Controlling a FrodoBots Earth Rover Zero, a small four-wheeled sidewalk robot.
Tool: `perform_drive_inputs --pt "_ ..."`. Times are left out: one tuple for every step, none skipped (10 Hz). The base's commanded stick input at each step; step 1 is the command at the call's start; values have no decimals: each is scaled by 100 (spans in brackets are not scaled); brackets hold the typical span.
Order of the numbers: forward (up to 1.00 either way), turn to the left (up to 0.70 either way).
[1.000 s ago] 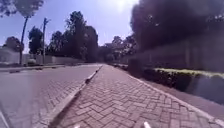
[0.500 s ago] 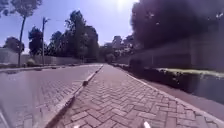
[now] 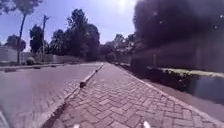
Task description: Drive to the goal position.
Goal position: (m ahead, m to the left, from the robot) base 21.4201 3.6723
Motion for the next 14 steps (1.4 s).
perform_drive_inputs --pt "85 0" --pt "85 0" --pt "85 0" --pt "85 0" --pt "85 0" --pt "85 0" --pt "85 0" --pt "85 0" --pt "85 18" --pt "85 30" --pt "85 22" --pt "85 6" --pt "85 0" --pt "85 0"
